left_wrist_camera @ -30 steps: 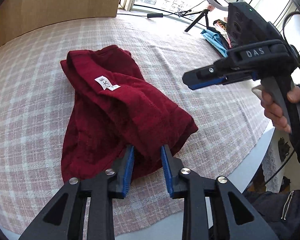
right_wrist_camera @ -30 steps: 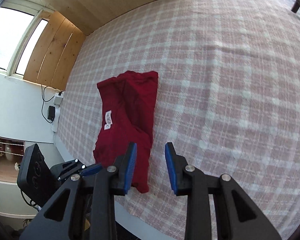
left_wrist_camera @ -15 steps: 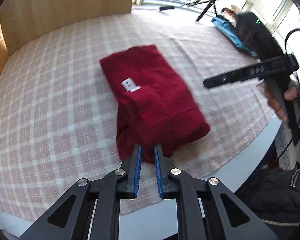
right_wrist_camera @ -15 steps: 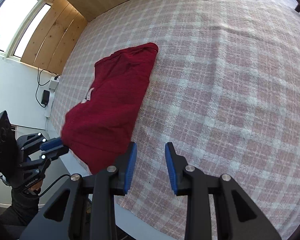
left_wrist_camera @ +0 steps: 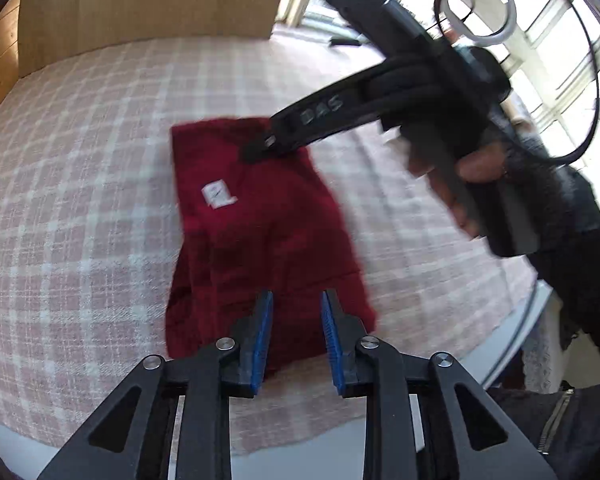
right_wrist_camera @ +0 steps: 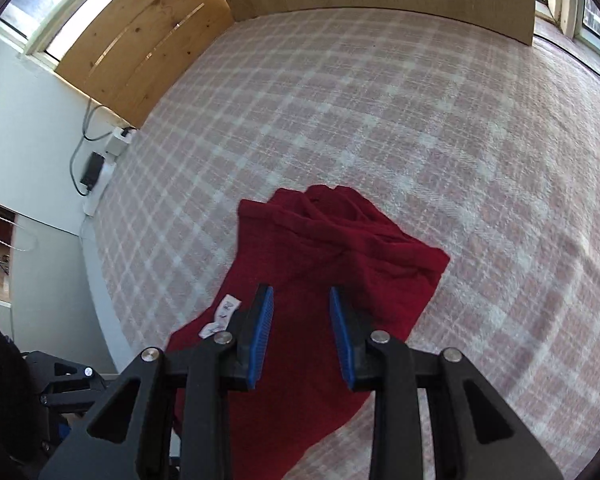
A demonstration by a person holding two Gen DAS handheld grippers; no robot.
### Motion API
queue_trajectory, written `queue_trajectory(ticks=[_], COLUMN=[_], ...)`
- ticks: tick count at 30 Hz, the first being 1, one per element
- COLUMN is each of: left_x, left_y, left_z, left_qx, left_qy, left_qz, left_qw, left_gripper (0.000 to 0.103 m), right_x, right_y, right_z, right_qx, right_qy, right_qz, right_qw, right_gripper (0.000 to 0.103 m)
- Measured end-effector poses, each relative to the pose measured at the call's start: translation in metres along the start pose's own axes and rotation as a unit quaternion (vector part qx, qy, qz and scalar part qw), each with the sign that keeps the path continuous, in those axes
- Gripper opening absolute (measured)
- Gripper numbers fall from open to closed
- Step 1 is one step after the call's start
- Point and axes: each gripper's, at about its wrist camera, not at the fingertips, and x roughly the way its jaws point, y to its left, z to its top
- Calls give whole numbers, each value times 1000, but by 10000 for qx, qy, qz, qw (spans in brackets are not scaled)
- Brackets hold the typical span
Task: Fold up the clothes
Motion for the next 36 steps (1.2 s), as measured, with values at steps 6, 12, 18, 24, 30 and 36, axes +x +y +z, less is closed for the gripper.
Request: queue_trajectory(ticks=[6, 12, 18, 24, 30, 36], left_x=[-28, -10, 25, 40, 47, 49], left_y=[3, -16, -30, -32, -37, -47], left_z=[-8, -22, -24, -24, -22, -22], left_qx=[-707, -2123, -3026, -3797, -4299, -4068], left_qy=[-297, -169, 47, -75, -223, -185], left_qz=[109, -770, -652, -272, -19, 77], left_qw=[9970, 9740, 9509, 9247, 9026, 9133], left_gripper=[31, 42, 43, 45, 46, 13], right_x=[-45, -42, -10, 1, 1, 4], right_y=[-38, -65, -55, -49, -44, -49], right_z=[-2, 0, 3, 11, 10, 7], right_qx=[406, 535, 66, -196, -396, -267], right_qy=[-456, -125, 242, 305, 254, 257], right_qz=[288, 552, 493, 499, 418, 569], right_qw=[9977, 9970, 9985, 9981, 9980, 9977], right_gripper=[39, 50, 50, 50, 50, 12])
